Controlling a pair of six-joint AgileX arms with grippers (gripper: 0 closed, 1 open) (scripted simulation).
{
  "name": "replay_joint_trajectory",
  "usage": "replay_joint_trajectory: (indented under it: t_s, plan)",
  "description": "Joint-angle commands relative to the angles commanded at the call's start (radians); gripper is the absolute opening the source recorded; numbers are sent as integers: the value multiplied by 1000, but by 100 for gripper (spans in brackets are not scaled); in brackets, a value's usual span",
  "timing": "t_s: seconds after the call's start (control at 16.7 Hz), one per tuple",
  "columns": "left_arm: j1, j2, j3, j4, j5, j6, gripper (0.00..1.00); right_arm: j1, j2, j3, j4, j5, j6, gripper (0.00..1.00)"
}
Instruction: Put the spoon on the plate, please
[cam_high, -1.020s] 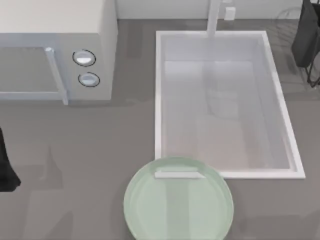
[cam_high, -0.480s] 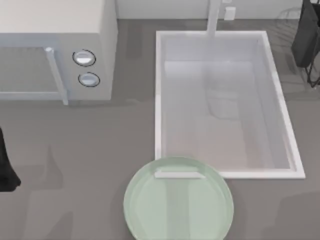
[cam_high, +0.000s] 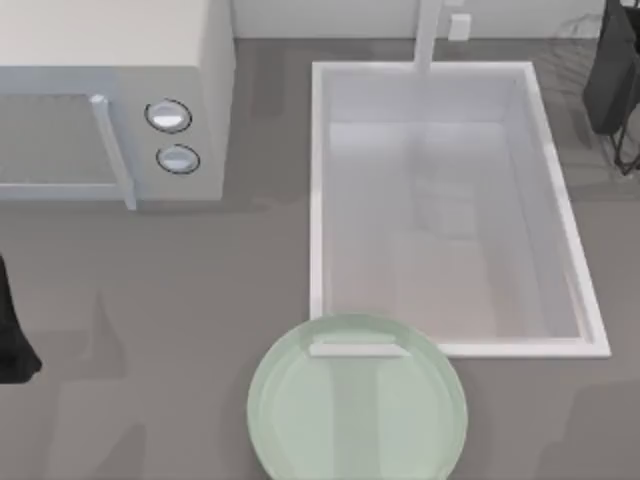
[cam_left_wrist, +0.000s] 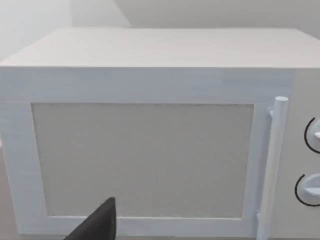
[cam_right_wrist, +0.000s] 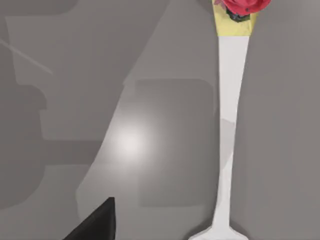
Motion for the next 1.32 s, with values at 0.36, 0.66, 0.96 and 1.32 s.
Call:
replay_joint_trajectory:
  t_s: [0.36,0.66,0.96,1.32]
  plan:
    - [0,0,0,0,0,0,100,0,127,-139,275,0,4,100]
    - [0,0,0,0,0,0,100,0,215,-234,449,0,5,100]
    - [0,0,0,0,0,0,100,0,216,-236,453,0,5,92]
    - [0,0,0,0,0,0,100,0,216,-236,453,0,5,47]
